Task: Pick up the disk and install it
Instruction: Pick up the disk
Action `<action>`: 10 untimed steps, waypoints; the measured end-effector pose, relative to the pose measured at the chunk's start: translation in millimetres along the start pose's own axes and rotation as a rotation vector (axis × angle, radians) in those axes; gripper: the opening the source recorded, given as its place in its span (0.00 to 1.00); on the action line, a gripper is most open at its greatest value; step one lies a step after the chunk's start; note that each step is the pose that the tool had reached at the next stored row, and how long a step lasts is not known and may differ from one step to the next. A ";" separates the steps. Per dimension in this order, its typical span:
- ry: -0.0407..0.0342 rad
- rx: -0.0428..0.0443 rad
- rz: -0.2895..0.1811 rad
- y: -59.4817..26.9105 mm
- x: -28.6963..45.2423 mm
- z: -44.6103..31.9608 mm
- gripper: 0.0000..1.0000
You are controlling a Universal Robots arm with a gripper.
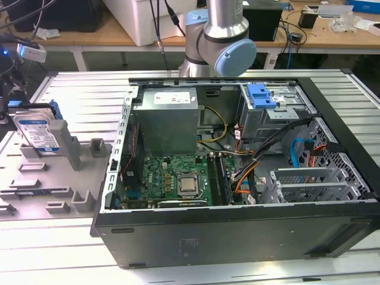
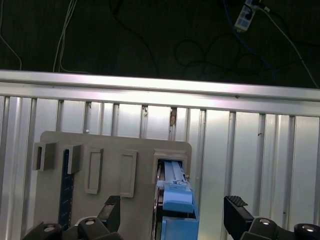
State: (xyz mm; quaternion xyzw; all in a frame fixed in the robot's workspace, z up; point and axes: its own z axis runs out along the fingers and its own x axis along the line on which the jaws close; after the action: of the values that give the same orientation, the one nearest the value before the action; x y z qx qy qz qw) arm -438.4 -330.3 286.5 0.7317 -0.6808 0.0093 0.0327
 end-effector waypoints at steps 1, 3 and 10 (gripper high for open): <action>0.0007 0.0000 0.000 0.1 0.0 0.1 0.90; 0.0018 -0.0001 0.000 0.2 0.0 0.3 0.90; 0.0056 -0.0002 -0.001 0.4 -0.2 1.0 0.82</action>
State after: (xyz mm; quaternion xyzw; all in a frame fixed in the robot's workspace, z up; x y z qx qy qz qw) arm -438.8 -330.2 285.5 0.7320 -0.6803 0.0113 0.0348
